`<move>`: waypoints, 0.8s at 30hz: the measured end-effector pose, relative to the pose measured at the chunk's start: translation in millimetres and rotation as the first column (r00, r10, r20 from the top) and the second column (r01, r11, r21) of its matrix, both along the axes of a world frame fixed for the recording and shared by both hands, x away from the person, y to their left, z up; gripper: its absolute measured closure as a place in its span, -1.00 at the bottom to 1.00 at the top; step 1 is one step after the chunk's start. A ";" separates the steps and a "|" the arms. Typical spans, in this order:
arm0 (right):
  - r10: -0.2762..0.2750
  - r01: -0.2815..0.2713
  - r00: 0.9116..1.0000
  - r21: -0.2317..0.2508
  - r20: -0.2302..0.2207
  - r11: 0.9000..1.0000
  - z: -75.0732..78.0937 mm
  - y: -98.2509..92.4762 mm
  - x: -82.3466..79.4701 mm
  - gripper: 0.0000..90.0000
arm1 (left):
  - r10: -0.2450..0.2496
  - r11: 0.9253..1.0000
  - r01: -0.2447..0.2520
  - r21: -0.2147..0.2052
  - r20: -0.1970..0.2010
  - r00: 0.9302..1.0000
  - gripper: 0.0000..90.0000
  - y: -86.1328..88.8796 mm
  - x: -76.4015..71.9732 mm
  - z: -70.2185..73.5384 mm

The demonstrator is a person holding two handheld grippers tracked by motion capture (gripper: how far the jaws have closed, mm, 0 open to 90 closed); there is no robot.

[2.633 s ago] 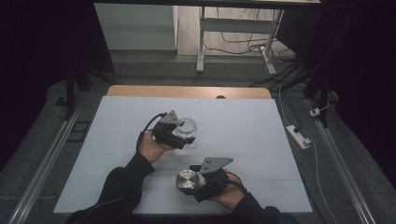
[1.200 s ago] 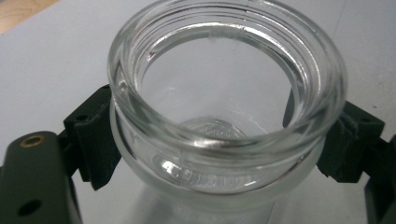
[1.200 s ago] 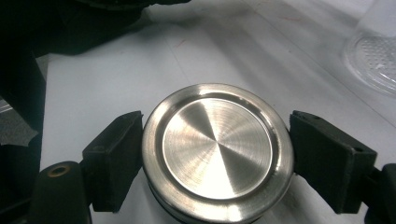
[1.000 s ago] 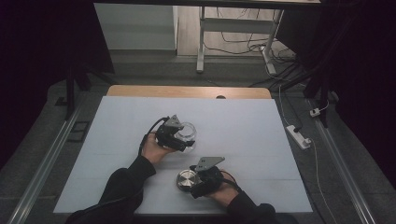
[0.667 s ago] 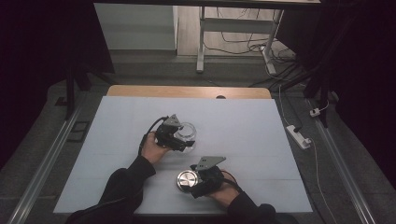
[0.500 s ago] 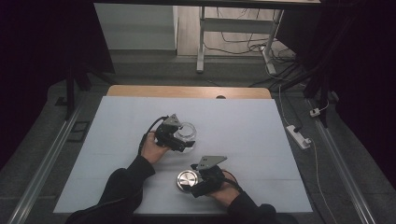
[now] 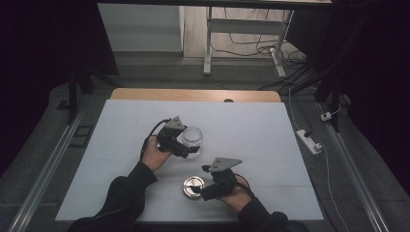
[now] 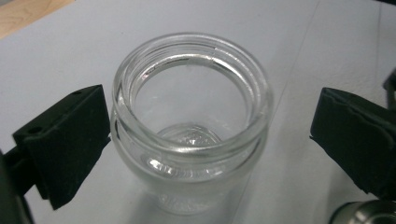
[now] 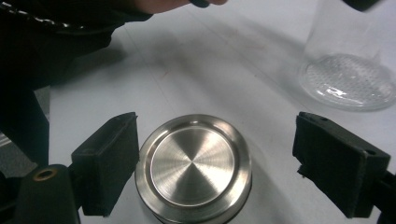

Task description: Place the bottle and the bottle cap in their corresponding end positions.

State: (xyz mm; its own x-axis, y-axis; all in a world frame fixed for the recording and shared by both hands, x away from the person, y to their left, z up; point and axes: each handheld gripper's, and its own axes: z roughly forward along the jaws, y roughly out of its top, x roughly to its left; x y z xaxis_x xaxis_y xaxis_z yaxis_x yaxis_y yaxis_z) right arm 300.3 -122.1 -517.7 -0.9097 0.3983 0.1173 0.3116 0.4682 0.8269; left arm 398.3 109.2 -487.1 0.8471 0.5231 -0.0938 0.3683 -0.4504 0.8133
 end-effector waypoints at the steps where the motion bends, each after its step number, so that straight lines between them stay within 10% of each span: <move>1: -0.002 0.002 1.000 0.004 -0.005 1.000 1.1 -0.9 -0.2 -0.68 | 0.001 1.000 -0.001 0.002 0.003 1.000 -1.00 0.9 -1.4 0.8; 10: -0.010 0.010 1.000 0.034 0.006 0.999 12.8 -10.0 -2.2 -0.73 | 0.006 0.998 -0.007 0.060 0.016 1.000 -1.00 3.8 -11.7 3.0; 24: -0.036 0.037 0.999 0.043 -0.032 0.998 17.0 -23.3 0.5 -0.82 | 0.004 1.000 -0.004 0.015 -0.015 1.000 -1.00 18.0 -29.3 3.7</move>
